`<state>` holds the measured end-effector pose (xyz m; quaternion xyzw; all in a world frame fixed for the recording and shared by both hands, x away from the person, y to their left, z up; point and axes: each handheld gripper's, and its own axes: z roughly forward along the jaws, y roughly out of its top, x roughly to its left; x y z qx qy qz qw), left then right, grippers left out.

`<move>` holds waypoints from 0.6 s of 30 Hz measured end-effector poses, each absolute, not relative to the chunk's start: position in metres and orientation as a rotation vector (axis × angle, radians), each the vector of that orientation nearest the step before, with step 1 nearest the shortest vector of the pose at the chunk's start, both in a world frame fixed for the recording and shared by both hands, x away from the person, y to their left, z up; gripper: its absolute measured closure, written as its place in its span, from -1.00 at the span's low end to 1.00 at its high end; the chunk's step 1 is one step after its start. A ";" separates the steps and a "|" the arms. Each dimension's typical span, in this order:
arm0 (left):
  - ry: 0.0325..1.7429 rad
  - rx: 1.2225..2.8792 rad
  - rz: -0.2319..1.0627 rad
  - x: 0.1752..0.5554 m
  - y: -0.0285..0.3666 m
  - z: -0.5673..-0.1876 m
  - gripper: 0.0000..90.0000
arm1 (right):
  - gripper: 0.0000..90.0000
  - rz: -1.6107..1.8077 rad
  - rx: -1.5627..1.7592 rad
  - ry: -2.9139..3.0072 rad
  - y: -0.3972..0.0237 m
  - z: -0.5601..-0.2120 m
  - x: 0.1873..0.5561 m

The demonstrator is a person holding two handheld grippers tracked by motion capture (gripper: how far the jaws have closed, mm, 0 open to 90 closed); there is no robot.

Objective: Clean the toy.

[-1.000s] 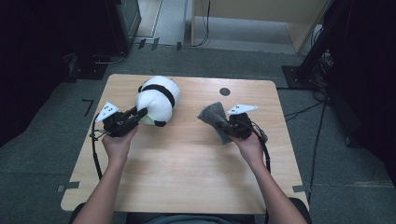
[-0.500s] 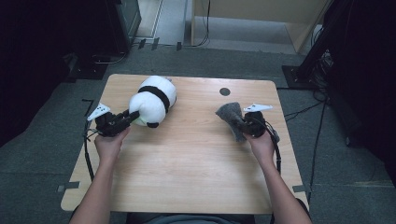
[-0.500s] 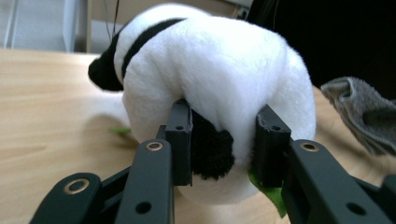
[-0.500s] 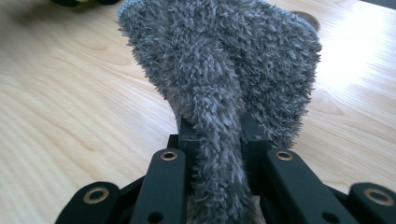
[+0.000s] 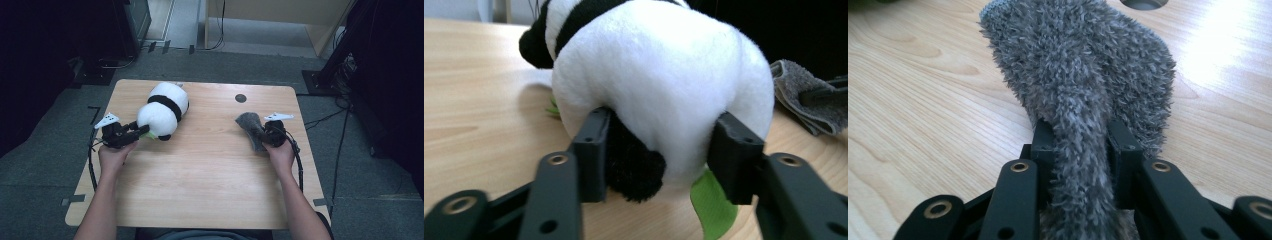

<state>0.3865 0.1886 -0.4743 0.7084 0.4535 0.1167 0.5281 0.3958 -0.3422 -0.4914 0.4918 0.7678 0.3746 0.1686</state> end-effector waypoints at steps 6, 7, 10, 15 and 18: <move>1.099 1.752 0.271 0.387 0.189 -0.475 -0.27 | 0.26 1.086 1.424 2.206 -0.345 -0.497 0.399; 1.097 1.746 0.267 0.387 0.190 -0.474 -0.29 | 0.21 1.085 1.434 2.218 -0.345 -0.499 0.400; 1.087 1.752 0.265 0.386 0.191 -0.473 -0.34 | 0.11 1.084 1.458 2.245 -0.347 -0.500 0.401; 1.074 1.720 0.268 0.382 0.197 -0.467 -0.37 | -0.02 1.086 1.467 2.229 -0.352 -0.495 0.399; 1.063 1.717 0.262 0.379 0.197 -0.462 -0.38 | -0.05 1.092 1.465 2.229 -0.354 -0.491 0.397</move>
